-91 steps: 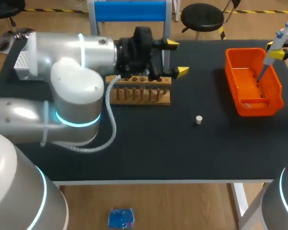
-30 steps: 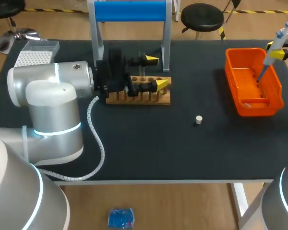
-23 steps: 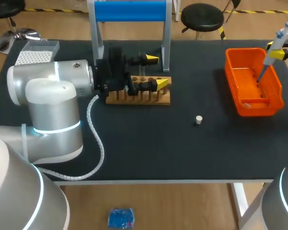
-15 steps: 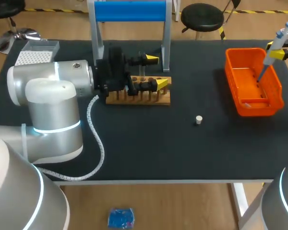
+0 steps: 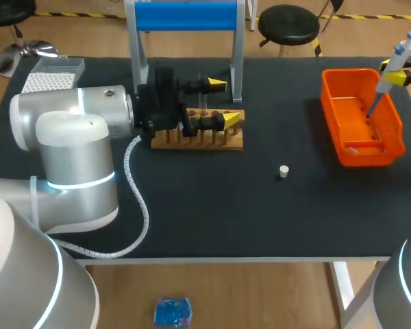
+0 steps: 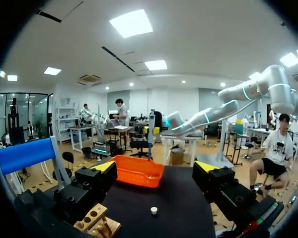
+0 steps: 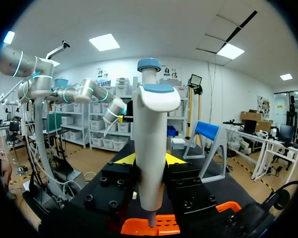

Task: Invert the test tube, pick up the pipette, mount the tip to pipette, aspirate from beaker and dispense into the tube, eject the tip, return the pipette, and cap with the stopper.

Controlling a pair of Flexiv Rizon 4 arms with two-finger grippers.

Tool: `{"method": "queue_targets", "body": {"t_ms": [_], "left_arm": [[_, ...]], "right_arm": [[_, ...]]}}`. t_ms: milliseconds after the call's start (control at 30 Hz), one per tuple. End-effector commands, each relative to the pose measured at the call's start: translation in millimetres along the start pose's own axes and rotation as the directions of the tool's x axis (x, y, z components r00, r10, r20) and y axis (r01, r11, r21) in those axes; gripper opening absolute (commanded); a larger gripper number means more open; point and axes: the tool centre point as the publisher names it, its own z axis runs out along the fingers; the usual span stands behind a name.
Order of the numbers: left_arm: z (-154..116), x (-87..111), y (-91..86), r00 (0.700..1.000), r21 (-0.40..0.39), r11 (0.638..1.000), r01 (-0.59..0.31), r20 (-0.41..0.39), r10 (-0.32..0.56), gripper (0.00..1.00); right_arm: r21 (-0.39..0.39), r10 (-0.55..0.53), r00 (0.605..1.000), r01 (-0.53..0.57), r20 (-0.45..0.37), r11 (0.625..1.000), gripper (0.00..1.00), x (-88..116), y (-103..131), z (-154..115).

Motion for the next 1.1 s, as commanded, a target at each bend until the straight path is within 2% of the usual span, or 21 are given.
{"method": "queue_targets", "body": {"t_ms": [33,233,300,367,433,600,800,1100], "left_arm": [[1.4,0.4,1.0,1.000,0.002,1.000,-0.001,0.003,0.001,1.00],[1.4,0.4,1.0,1.000,0.002,1.000,-0.001,0.003,0.001,1.00],[1.4,0.4,1.0,1.000,0.002,1.000,-0.001,0.003,0.001,1.00],[1.4,0.4,1.0,1.000,0.002,1.000,-0.001,0.003,0.001,1.00],[1.4,0.4,1.0,1.000,0.002,1.000,-0.001,0.003,0.001,1.00],[1.4,0.4,1.0,1.000,0.002,1.000,-0.001,0.003,0.001,1.00],[1.4,0.4,1.0,1.000,0.002,1.000,-0.001,0.003,0.001,1.00],[1.4,0.4,1.0,1.000,0.002,1.000,-0.001,0.003,0.001,1.00]], "right_arm": [[0.038,-0.003,1.000,0.003,-0.007,0.999,0.00,3.7,1.7,12.1],[0.044,0.005,1.000,-0.005,-0.013,0.999,0.00,20.1,14.7,46.9],[0.075,-0.015,1.000,0.015,0.001,0.997,0.00,26.7,17.9,59.0],[0.059,-0.012,1.000,0.013,-0.006,0.998,0.00,33.5,20.4,71.2],[0.118,-0.065,0.998,0.064,0.005,0.991,0.00,40.4,19.8,85.3],[0.158,-0.114,0.993,0.107,0.030,0.982,0.00,50.0,15.3,113.2],[0.133,-0.131,0.991,0.125,0.037,0.983,0.00,54.9,16.3,141.6],[0.116,-0.128,0.992,0.129,-0.023,0.985,0.00,56.8,18.3,184.5]]}}
